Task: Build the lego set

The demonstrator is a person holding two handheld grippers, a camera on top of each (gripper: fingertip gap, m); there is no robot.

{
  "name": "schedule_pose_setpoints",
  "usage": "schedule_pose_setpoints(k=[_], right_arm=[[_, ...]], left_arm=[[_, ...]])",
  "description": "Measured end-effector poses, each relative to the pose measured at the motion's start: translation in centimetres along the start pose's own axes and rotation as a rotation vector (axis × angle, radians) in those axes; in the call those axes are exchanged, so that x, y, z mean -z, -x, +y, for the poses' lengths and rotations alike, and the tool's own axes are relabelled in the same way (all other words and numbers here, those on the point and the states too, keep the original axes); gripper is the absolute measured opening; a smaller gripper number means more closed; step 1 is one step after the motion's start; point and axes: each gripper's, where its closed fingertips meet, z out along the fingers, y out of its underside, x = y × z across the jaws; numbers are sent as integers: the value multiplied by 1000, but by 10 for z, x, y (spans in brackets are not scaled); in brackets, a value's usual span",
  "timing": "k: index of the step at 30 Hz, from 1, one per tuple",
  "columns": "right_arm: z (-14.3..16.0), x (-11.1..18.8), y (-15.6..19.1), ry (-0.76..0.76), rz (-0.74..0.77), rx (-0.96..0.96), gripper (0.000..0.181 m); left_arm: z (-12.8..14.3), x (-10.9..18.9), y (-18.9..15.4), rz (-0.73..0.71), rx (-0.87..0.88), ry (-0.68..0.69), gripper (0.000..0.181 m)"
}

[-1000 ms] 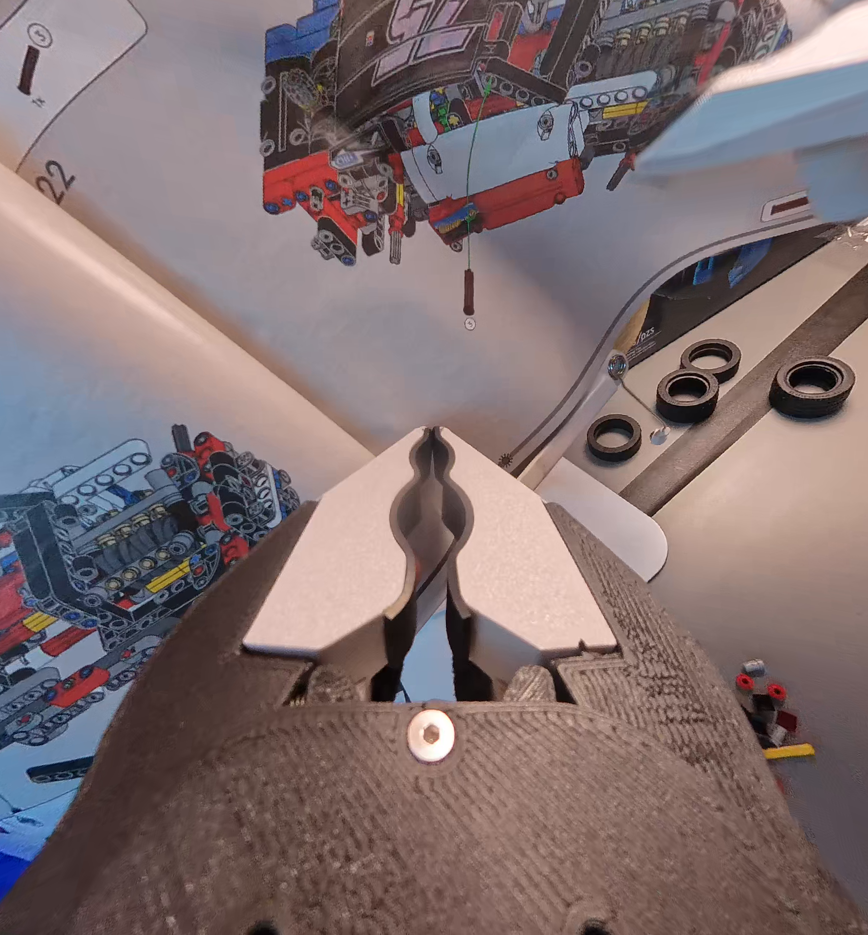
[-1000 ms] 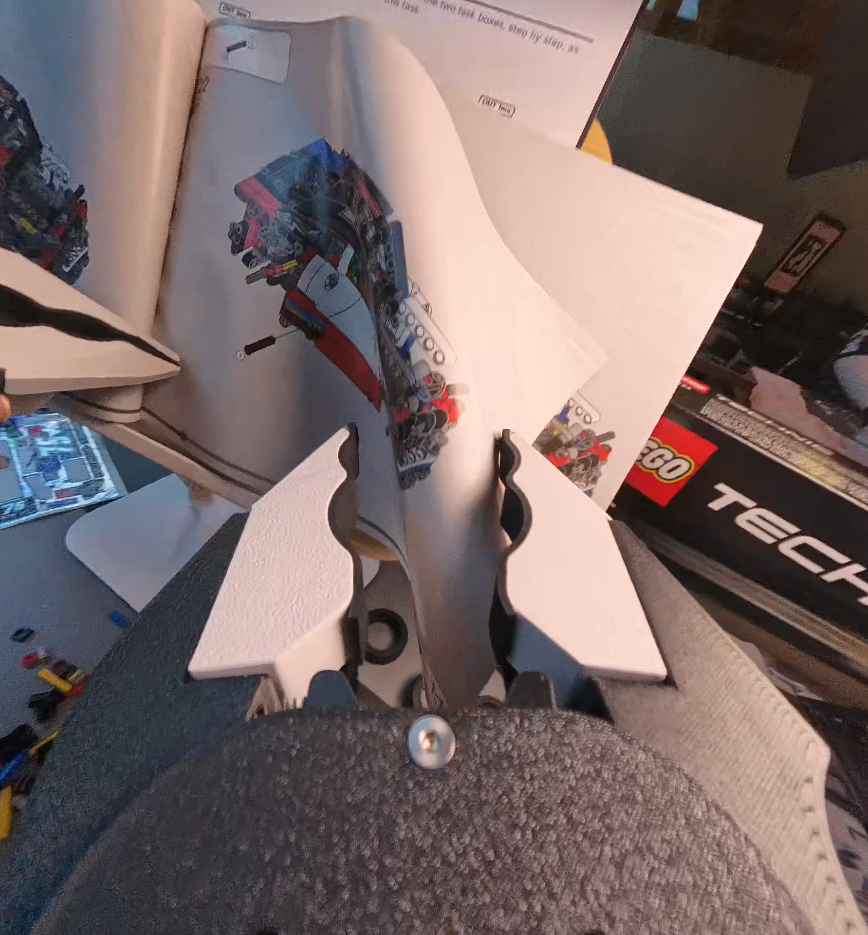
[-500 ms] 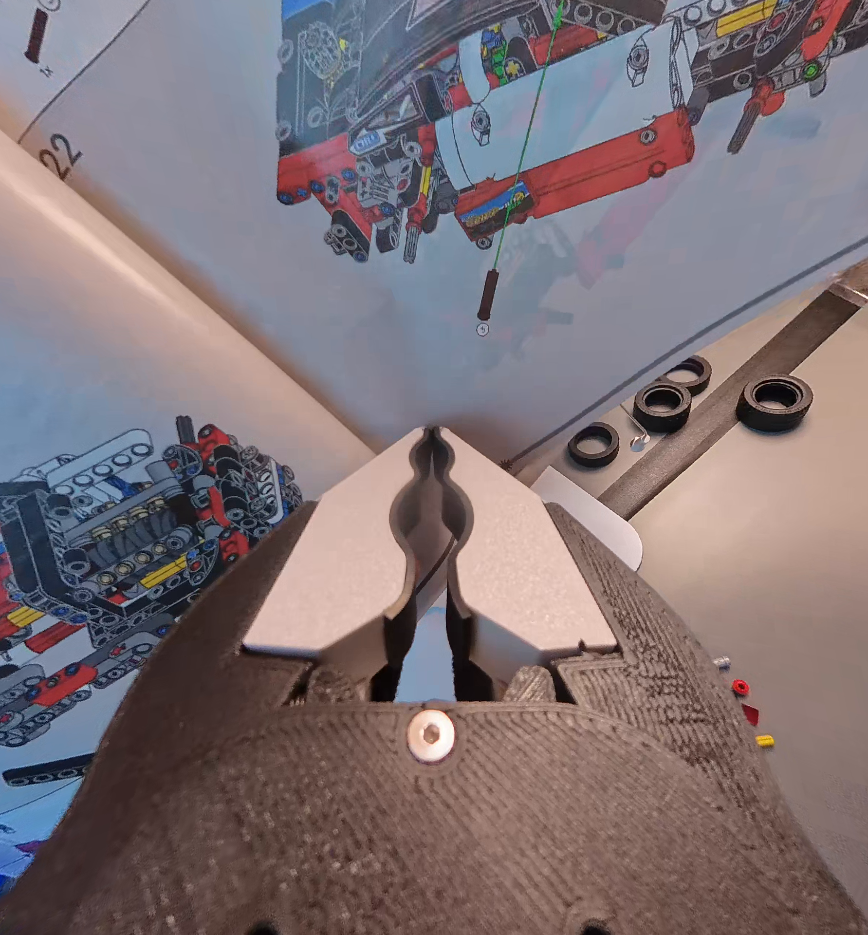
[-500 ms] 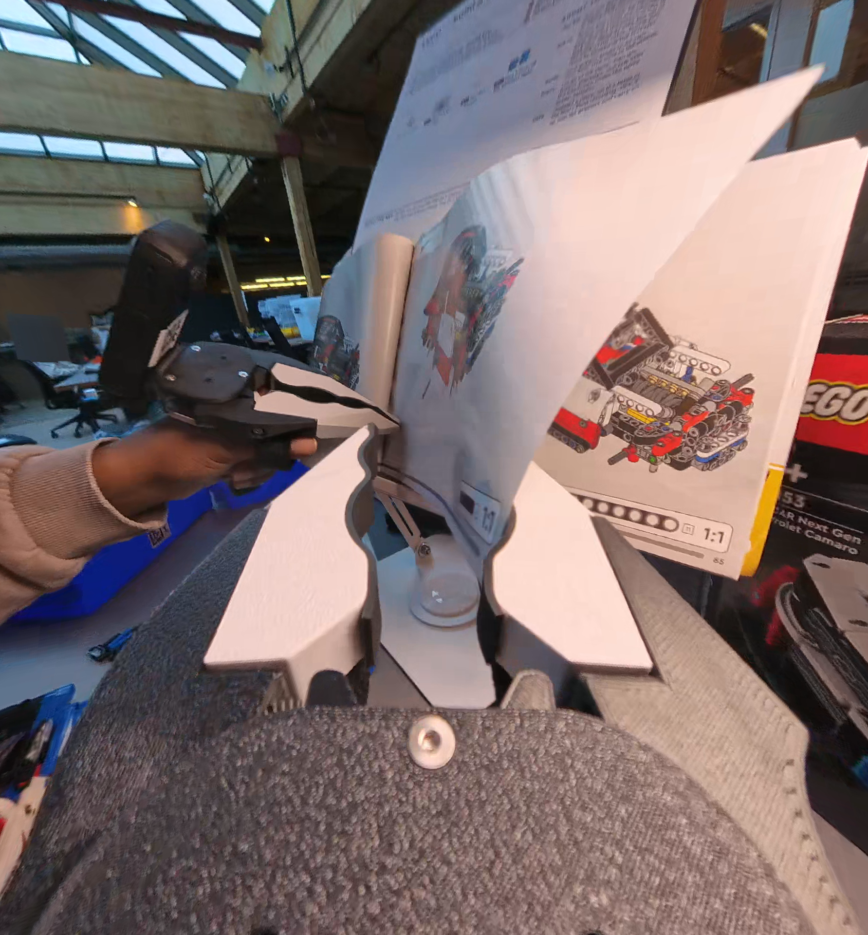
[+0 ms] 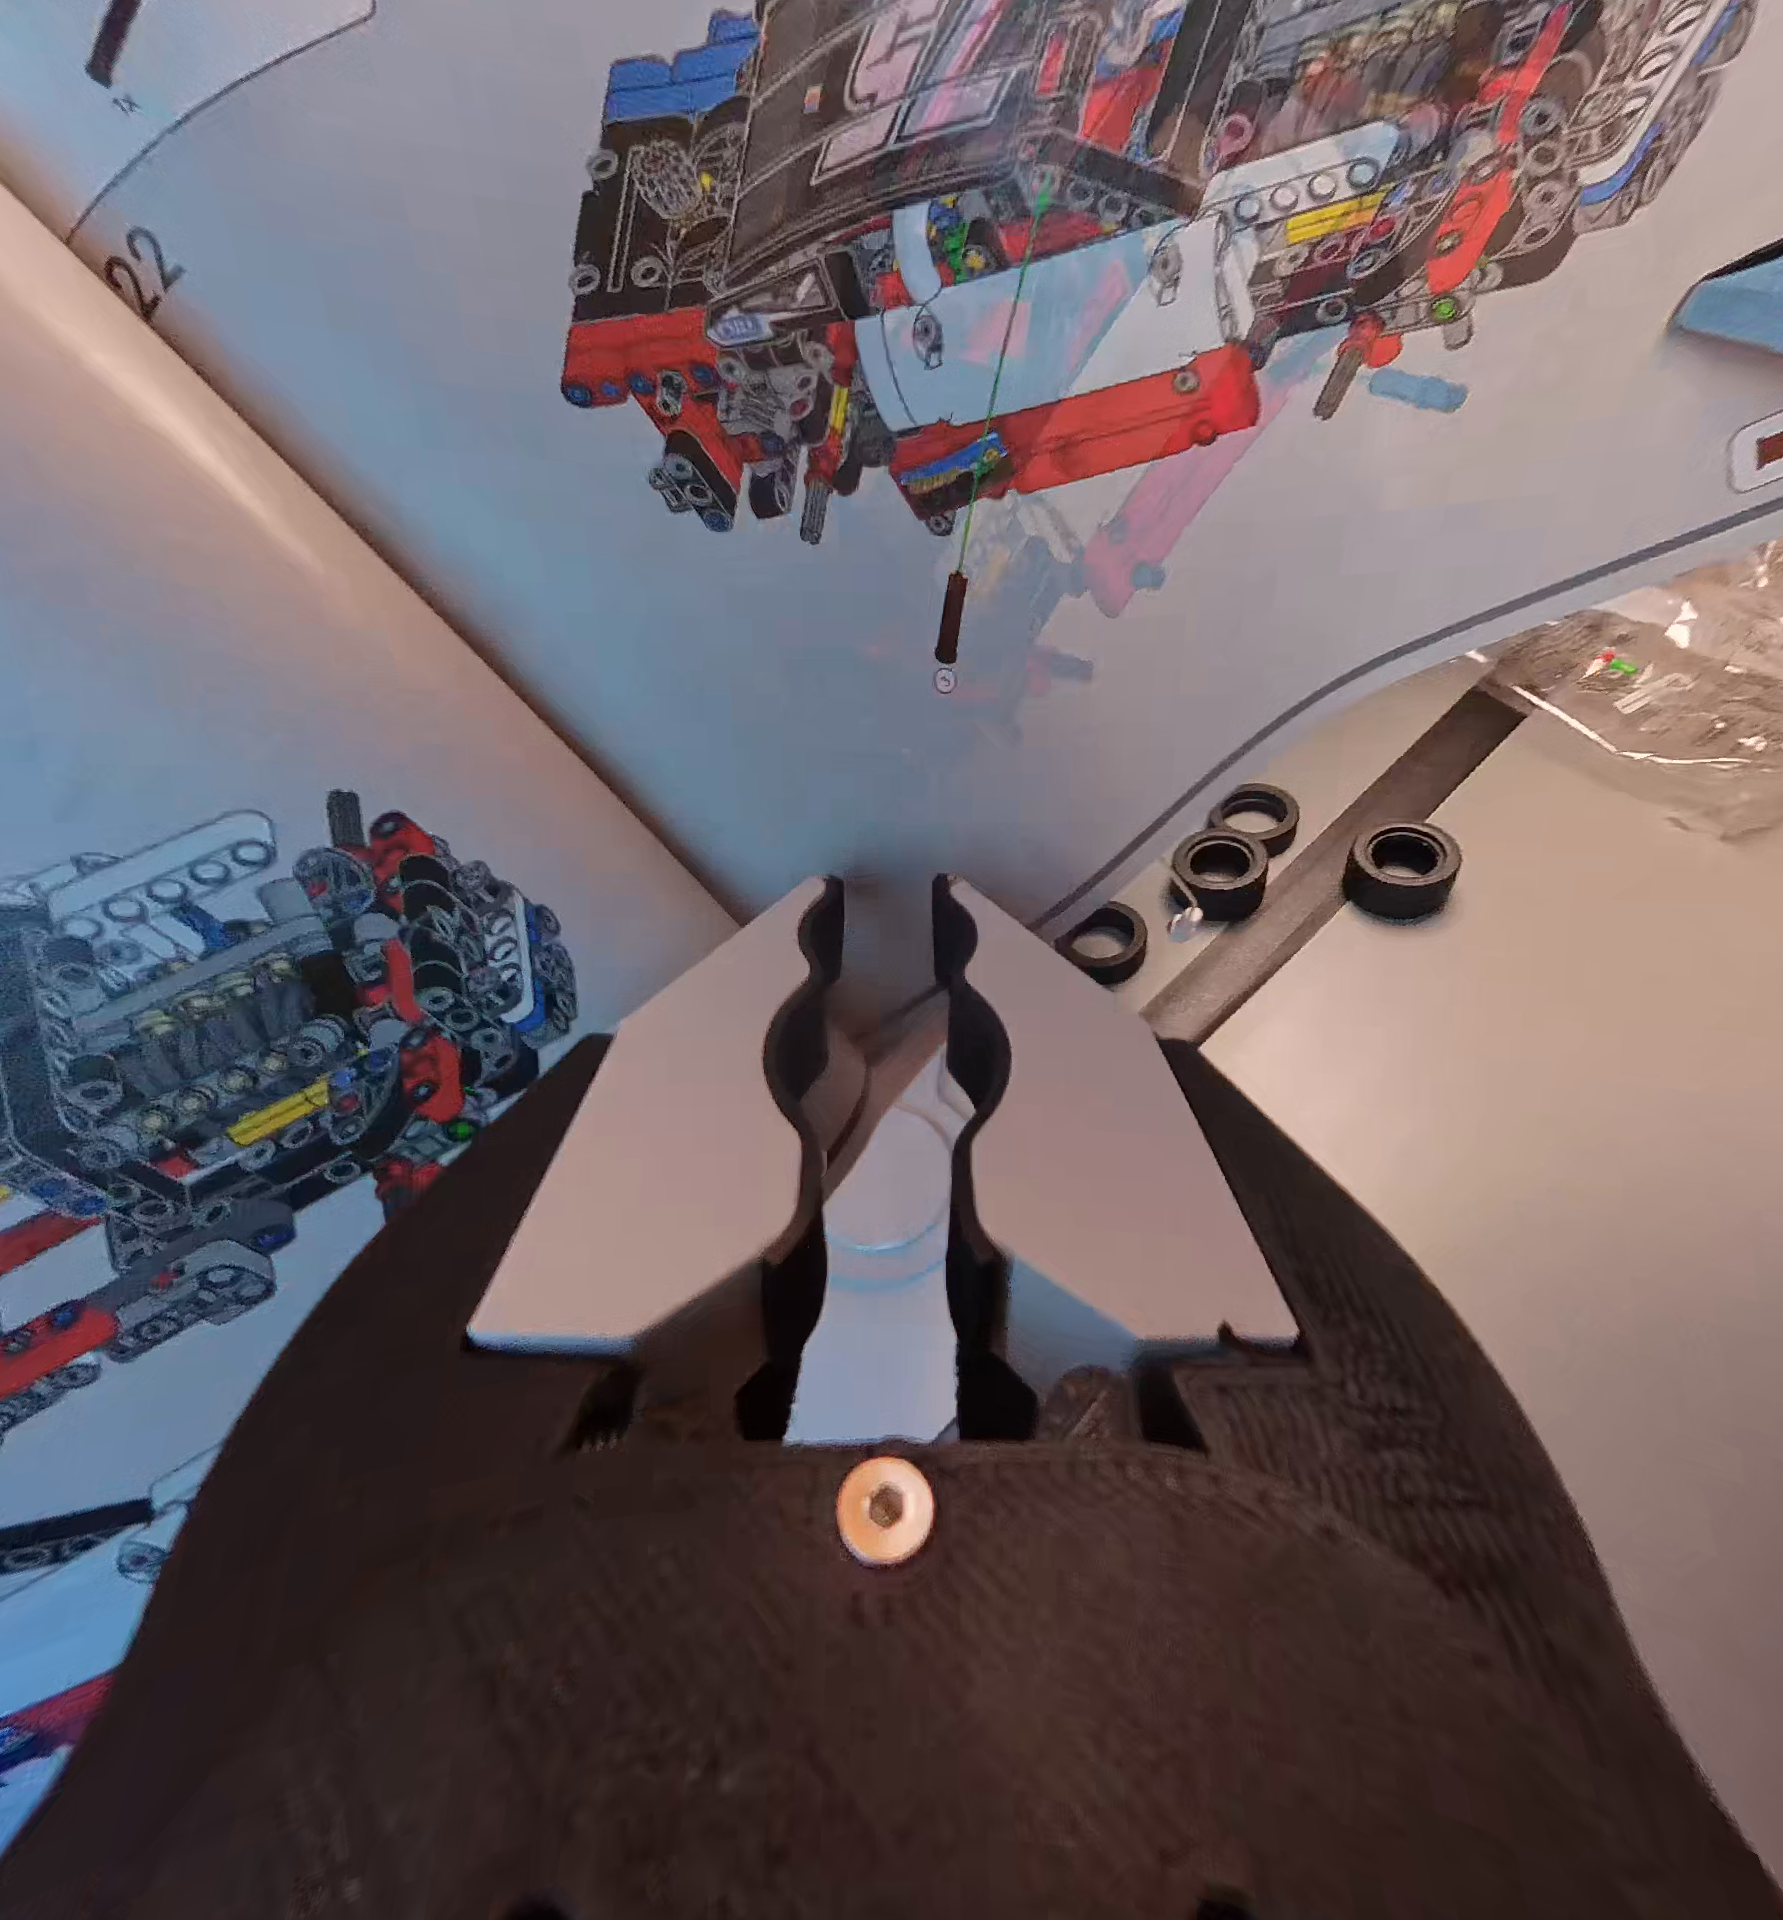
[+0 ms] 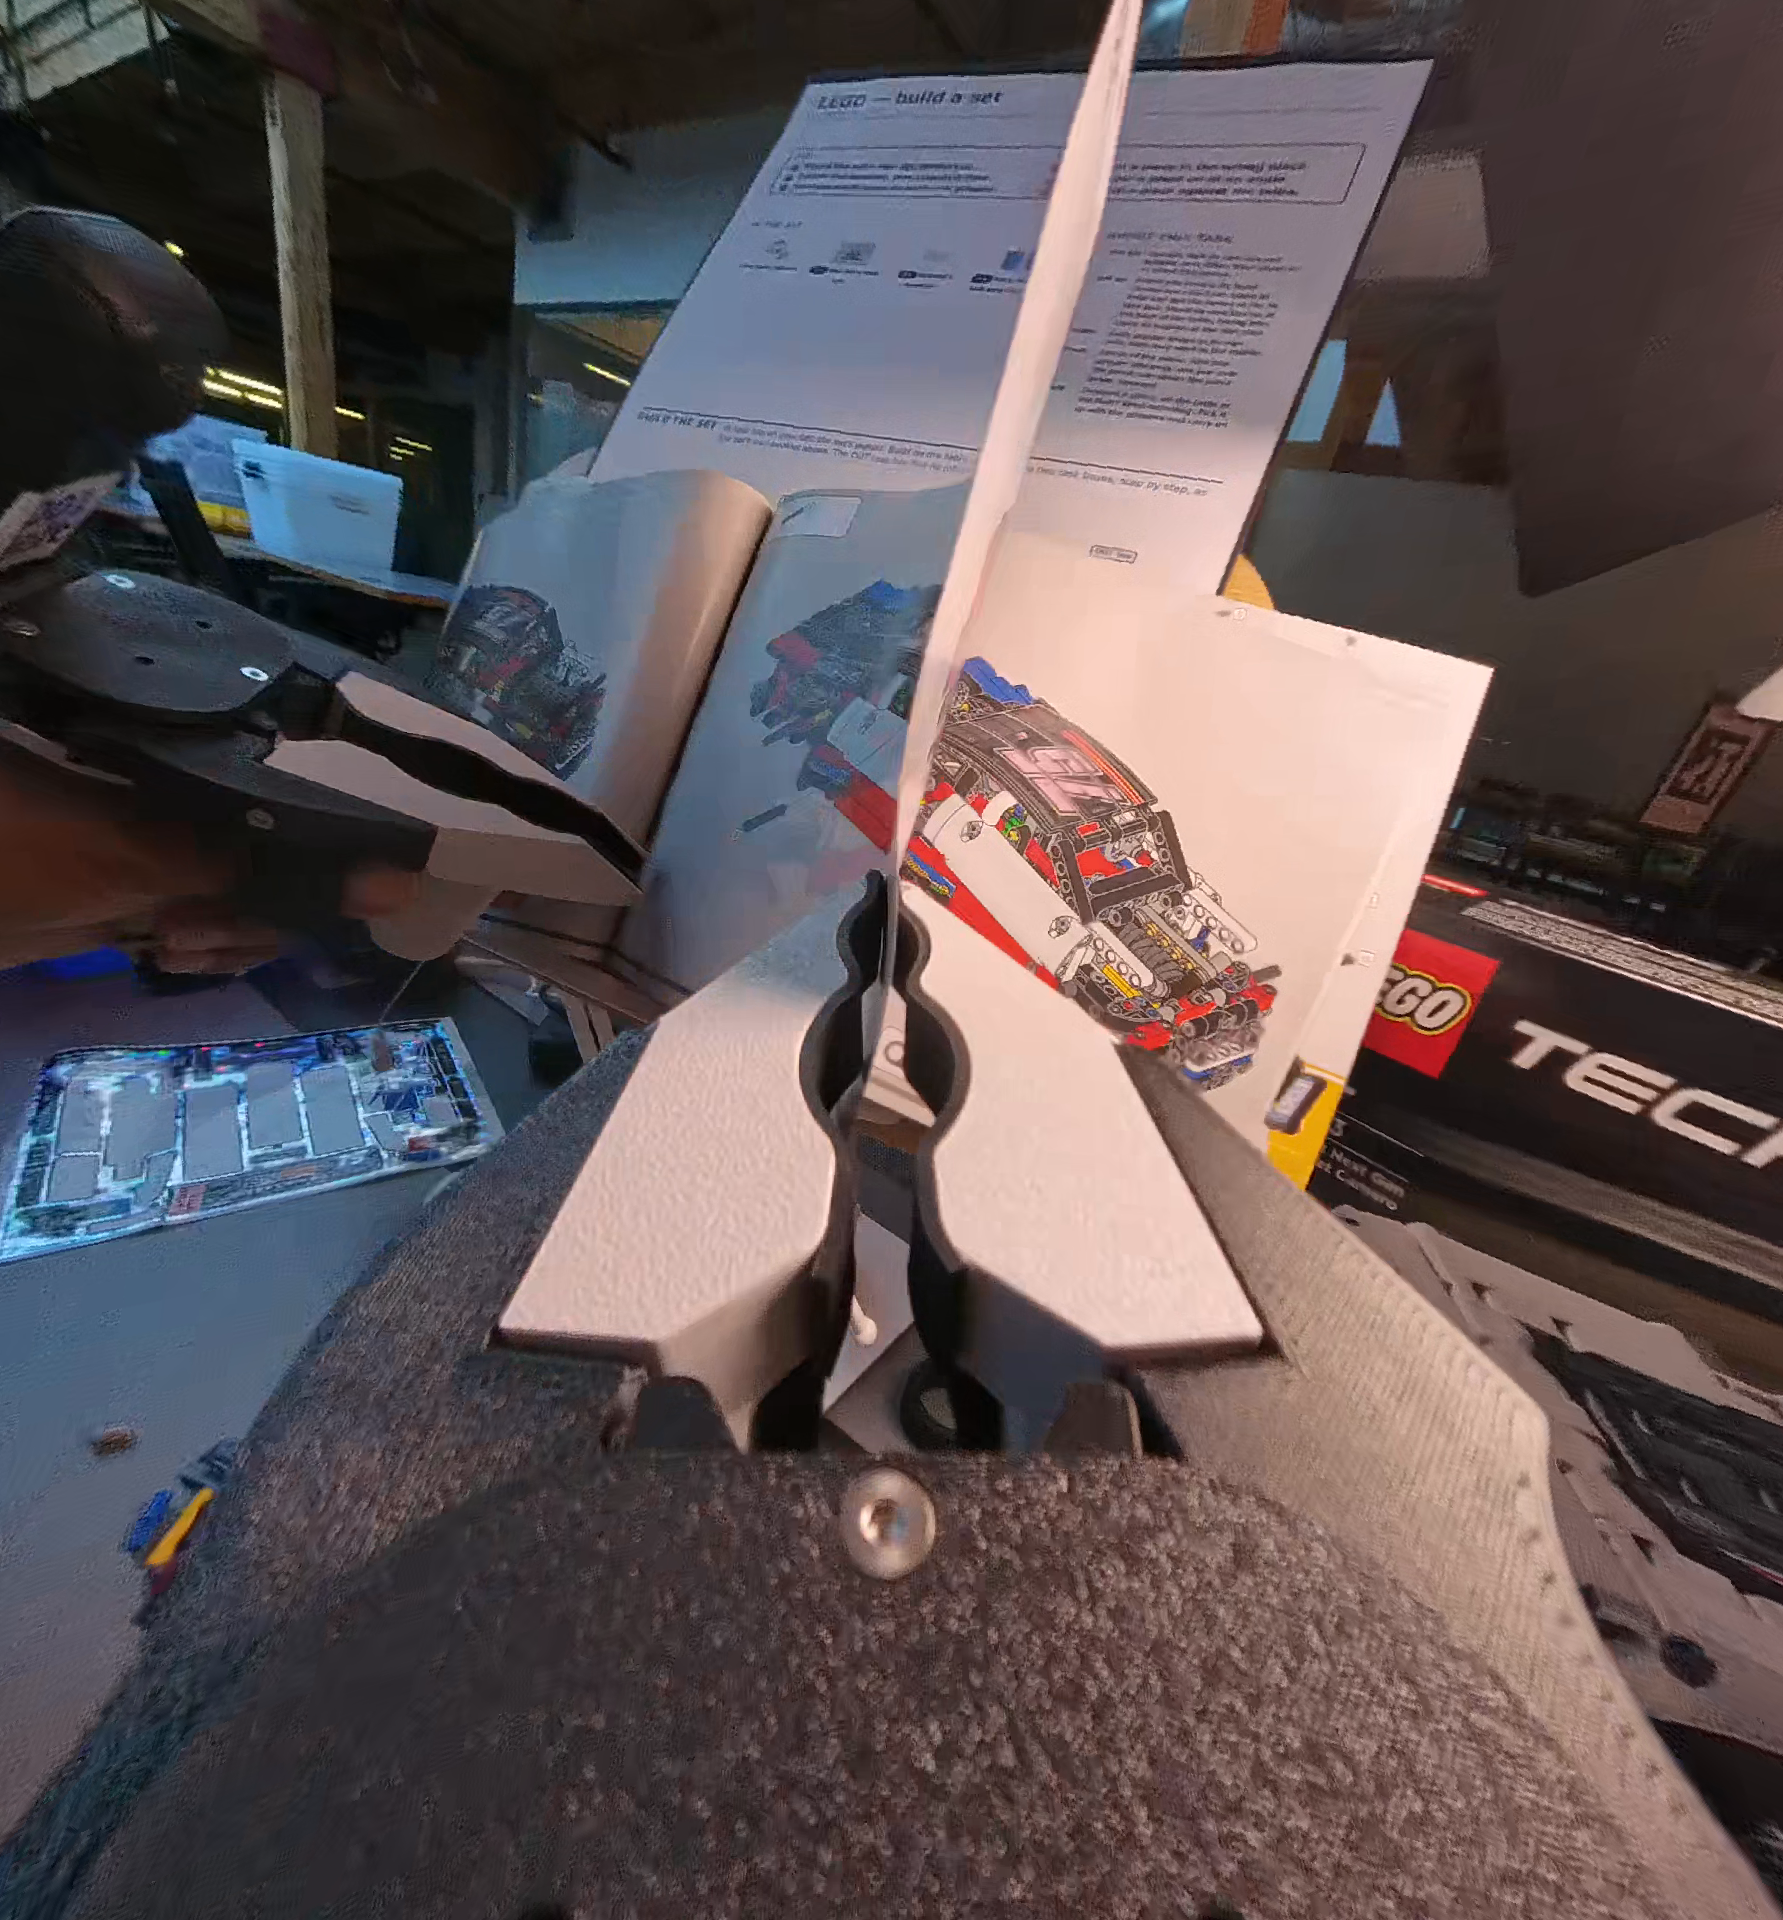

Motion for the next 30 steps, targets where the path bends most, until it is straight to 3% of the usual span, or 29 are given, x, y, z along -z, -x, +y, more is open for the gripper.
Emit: schedule_pose_setpoints(k=[9,14,17,18,19,21,23,24,27,30], right_arm=[[-8,-10,46,52,-7,93,0],[-12,-22,107,71,-42,322,0],[-14,-33,144,87,-46,499,0],[-15,-35,152,86,-49,547,0],[-16,-36,162,80,-71,576,4],[-16,-32,184,70,-182,565,27],[-20,-21,210,37,-386,465,50],[-26,-14,218,3,-469,390,54],[-29,-23,198,23,-500,248,52],[-8,-57,155,156,-373,233,37]], left_arm=[[-40,70,-64,272,250,-304,44],[-77,107,-74,383,399,-409,36],[-68,110,-44,244,417,-371,32],[-64,115,-31,195,419,-378,10],[-60,120,-19,167,430,-374,0],[-46,129,3,132,448,-338,0],[-29,139,31,75,449,-301,0],[-21,143,45,47,446,-285,0],[5,151,84,14,482,-242,0],[23,152,114,4,503,-212,0]])
